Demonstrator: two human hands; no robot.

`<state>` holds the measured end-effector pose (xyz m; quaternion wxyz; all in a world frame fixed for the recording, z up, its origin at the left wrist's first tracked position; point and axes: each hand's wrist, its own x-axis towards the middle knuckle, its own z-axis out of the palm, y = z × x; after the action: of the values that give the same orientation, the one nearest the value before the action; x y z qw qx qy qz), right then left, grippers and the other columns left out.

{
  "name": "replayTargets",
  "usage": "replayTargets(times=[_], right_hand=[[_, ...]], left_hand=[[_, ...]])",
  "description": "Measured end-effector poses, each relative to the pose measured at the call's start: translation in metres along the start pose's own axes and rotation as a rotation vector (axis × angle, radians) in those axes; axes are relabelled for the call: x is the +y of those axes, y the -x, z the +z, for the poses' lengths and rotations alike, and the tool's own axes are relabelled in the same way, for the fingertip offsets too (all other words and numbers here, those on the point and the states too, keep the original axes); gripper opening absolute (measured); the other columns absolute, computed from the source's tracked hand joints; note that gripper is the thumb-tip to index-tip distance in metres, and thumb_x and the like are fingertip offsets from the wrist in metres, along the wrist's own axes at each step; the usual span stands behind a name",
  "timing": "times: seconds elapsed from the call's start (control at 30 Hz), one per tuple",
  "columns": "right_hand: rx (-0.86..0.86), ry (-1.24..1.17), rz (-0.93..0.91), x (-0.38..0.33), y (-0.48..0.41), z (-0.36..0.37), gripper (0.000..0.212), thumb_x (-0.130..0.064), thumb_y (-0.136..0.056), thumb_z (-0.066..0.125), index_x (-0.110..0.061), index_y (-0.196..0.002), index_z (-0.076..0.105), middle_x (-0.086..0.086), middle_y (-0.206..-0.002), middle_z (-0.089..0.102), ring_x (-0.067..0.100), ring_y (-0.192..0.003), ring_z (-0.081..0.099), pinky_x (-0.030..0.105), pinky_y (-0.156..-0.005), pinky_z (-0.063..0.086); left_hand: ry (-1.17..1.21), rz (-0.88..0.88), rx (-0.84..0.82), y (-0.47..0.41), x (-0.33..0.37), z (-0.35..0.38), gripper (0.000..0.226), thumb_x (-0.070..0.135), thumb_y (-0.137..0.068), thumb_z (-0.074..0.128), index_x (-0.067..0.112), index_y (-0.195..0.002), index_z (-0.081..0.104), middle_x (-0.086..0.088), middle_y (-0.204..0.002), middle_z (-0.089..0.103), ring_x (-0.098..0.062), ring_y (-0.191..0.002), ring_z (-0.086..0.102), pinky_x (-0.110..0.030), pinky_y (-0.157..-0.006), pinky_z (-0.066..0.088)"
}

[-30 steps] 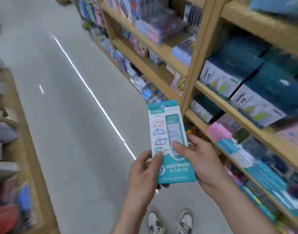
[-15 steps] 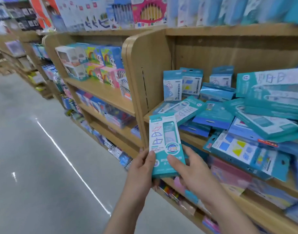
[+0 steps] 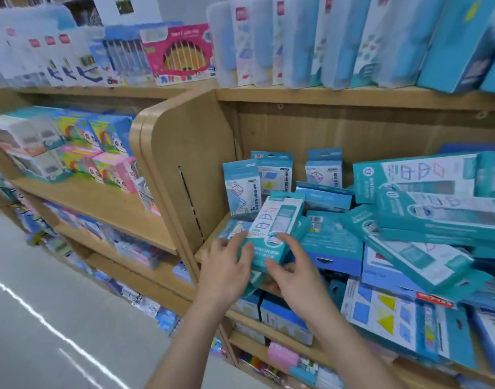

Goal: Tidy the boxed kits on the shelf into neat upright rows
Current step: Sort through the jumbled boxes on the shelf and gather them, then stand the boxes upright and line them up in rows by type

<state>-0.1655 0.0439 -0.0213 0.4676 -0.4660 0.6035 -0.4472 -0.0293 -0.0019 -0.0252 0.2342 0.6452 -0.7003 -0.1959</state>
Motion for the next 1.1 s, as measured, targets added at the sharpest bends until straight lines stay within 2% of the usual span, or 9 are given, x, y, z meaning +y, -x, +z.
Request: replayTargets(times=[0.13,0.23,0.37,0.53,0.6,0.73,0.83,0.93,1.1], right_hand=[[0.06,0.007,-0.02,0.004,-0.024,0.013,0.041,-0.034,-0.086,0.063,-0.054,-0.116,0.043,-0.005,-0.095,0.069,0.012,-0.083,0.068,0.044,-0.079,0.056],[0.107,0.007,-0.046,0.006,-0.034,0.021,0.041,-0.042,-0.083,0.059,-0.058,-0.116,0.042,0.0,-0.093,0.07,0.017,-0.084,0.068,0.046,-0.078,0.056],[0.101,0.097,-0.052,0.0,-0.051,0.028,0.047,-0.042,-0.088,0.055,-0.054,-0.129,0.037,-0.001,-0.089,0.068,0.016,-0.085,0.065,0.044,-0.082,0.053],[-0.045,0.296,0.005,-0.027,-0.078,0.031,0.067,-0.035,-0.093,0.049,-0.04,-0.149,0.013,-0.002,-0.141,0.043,0.019,-0.125,0.045,0.037,-0.102,0.04],[-0.068,0.373,-0.005,-0.032,-0.083,0.032,0.07,-0.032,-0.094,0.049,-0.037,-0.151,0.009,0.0,-0.148,0.033,0.019,-0.132,0.037,0.036,-0.107,0.035],[-0.076,0.439,-0.041,-0.037,-0.079,0.03,0.071,-0.03,-0.093,0.051,-0.041,-0.149,0.009,-0.004,-0.149,0.031,0.018,-0.128,0.042,0.037,-0.104,0.039],[-0.091,0.515,-0.163,-0.05,-0.059,0.005,0.068,-0.032,-0.093,0.053,-0.048,-0.147,0.014,-0.01,-0.137,0.039,0.007,-0.098,0.055,0.029,-0.088,0.046],[0.026,0.602,-0.325,-0.067,-0.033,-0.04,0.053,-0.03,-0.093,0.053,-0.045,-0.14,0.035,-0.018,-0.122,0.05,-0.002,-0.088,0.054,0.019,-0.078,0.046],[0.233,0.721,-0.481,-0.069,0.019,-0.114,0.027,-0.027,-0.092,0.051,-0.032,-0.113,0.067,-0.027,-0.1,0.061,-0.007,-0.093,0.054,0.005,-0.074,0.039]], left_hand=[[0.131,0.052,-0.085,-0.004,-0.016,0.008,0.057,0.074,-0.085,0.023,0.054,-0.139,0.026,0.004,-0.145,0.035,-0.019,-0.137,0.027,-0.047,-0.11,0.027],[0.235,0.135,-0.206,-0.012,-0.03,0.0,0.071,0.077,-0.075,0.047,0.053,-0.139,0.026,0.009,-0.15,0.028,-0.011,-0.14,0.022,-0.039,-0.114,0.025],[0.166,0.265,-0.16,-0.051,-0.042,-0.014,0.073,0.034,-0.069,0.08,0.045,-0.132,0.044,0.006,-0.142,0.041,-0.007,-0.137,0.032,-0.005,-0.102,0.022],[0.057,0.231,-0.052,-0.097,-0.05,-0.011,0.065,0.011,-0.078,0.073,0.035,-0.134,0.05,-0.005,-0.146,0.041,-0.019,-0.134,0.038,-0.025,-0.108,0.03],[0.046,0.203,-0.007,-0.103,-0.052,-0.004,0.066,0.004,-0.081,0.067,0.035,-0.136,0.048,-0.006,-0.149,0.037,-0.024,-0.134,0.038,-0.028,-0.108,0.03],[-0.118,0.169,-0.023,-0.098,-0.047,-0.005,0.08,0.001,-0.077,0.057,0.035,-0.144,0.033,-0.01,-0.154,0.027,-0.033,-0.134,0.03,-0.035,-0.109,0.028],[-0.193,0.214,0.06,-0.083,-0.029,-0.018,0.08,-0.001,-0.071,0.055,0.029,-0.143,0.038,-0.009,-0.152,0.029,-0.033,-0.134,0.029,-0.042,-0.109,0.032],[-0.041,0.399,0.188,-0.061,0.0,-0.023,0.059,-0.005,-0.07,0.051,0.021,-0.122,0.061,-0.005,-0.136,0.051,-0.025,-0.122,0.045,-0.037,-0.1,0.04],[0.125,0.816,0.052,-0.019,0.068,-0.003,0.04,0.012,-0.075,0.037,0.023,-0.095,0.07,0.004,-0.11,0.064,-0.012,-0.1,0.055,-0.019,-0.082,0.041]])
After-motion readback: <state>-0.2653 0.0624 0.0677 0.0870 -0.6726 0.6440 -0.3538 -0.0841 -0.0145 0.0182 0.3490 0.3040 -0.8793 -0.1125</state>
